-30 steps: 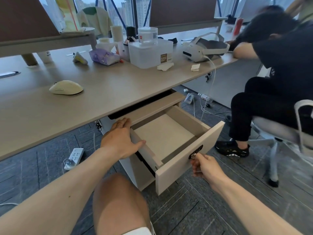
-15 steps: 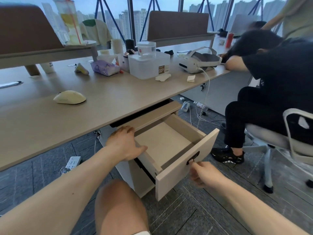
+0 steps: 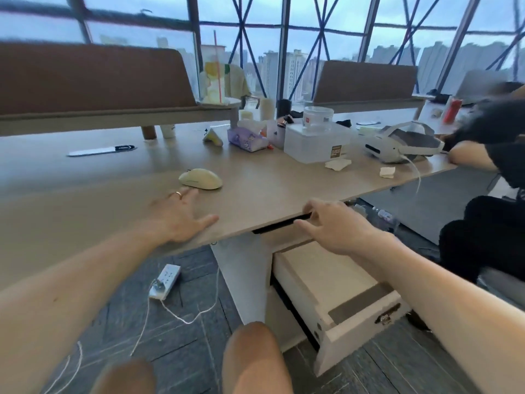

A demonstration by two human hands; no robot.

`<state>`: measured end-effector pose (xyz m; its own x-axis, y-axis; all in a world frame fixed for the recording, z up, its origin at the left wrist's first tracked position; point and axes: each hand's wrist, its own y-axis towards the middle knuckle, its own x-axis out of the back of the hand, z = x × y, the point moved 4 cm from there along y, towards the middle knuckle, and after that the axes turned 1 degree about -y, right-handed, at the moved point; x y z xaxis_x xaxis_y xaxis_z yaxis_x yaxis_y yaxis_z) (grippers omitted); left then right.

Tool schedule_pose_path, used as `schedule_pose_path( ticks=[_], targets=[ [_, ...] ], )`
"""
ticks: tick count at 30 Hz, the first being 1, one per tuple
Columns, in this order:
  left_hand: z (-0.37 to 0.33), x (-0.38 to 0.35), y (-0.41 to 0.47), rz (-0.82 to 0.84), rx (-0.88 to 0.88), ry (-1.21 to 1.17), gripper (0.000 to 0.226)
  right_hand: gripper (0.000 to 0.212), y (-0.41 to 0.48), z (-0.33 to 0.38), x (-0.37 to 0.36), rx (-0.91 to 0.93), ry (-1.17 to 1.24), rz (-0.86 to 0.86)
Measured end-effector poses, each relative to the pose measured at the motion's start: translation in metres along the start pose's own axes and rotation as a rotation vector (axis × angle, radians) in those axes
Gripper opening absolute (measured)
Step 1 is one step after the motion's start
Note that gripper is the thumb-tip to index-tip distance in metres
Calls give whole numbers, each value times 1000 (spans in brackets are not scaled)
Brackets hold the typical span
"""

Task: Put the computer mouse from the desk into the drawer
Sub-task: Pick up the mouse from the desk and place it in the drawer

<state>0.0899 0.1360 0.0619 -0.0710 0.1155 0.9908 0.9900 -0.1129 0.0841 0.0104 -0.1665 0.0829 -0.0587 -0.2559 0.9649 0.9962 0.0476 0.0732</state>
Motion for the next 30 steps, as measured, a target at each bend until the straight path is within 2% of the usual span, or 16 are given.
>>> schedule_pose_path(
  ticks=[7,12,17,20,24,30],
  targets=[
    [101,-9,1,32,189,-27,101,62,97,101,-22,181,13,8],
    [116,-22,12,-9,211,-68,101,65,165,158,-50,275,99,-8],
    [115,-23,14,-15,194,-49,97,78,219,188,-81,329,210,-34],
    [116,-22,16,-21,189,-41,95,75,237,198,-91,419,208,-35],
    [119,-24,19,-26,194,-41,98,60,243,198,-101,516,183,-97],
    [121,-25,18,-15,200,-46,97,49,234,191,-101,527,201,-153]
  ],
)
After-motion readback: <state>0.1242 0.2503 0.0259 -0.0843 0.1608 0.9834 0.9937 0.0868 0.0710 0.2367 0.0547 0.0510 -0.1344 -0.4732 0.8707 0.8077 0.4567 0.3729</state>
